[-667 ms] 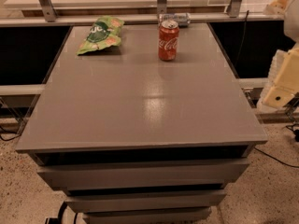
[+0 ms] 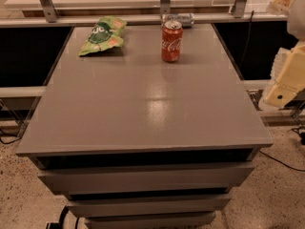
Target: Knock coke can over
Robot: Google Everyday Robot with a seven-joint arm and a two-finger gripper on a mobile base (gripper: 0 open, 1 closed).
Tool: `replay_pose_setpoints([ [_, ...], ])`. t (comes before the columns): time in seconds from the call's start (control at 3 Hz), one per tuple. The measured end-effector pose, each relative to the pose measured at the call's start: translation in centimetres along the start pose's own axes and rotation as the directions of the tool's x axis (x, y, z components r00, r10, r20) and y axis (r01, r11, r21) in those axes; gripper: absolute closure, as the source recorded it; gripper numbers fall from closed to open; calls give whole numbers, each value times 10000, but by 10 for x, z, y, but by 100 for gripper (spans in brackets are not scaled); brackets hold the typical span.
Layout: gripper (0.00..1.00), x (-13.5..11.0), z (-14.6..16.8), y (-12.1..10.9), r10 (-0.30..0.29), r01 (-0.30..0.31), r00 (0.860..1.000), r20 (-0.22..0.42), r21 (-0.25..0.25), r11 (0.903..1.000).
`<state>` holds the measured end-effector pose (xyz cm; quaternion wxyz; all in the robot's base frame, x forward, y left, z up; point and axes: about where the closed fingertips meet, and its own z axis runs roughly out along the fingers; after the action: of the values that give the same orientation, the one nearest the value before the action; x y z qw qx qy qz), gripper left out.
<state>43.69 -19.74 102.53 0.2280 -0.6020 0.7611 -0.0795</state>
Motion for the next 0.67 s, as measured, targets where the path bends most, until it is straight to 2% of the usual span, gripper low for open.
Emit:
replay_pose_setpoints([
  [0.33, 0, -12, 22, -19, -12, 12, 9991, 414, 24, 10000],
  [0.67, 0, -24, 60, -48, 250, -255, 9973, 694, 68, 9997],
])
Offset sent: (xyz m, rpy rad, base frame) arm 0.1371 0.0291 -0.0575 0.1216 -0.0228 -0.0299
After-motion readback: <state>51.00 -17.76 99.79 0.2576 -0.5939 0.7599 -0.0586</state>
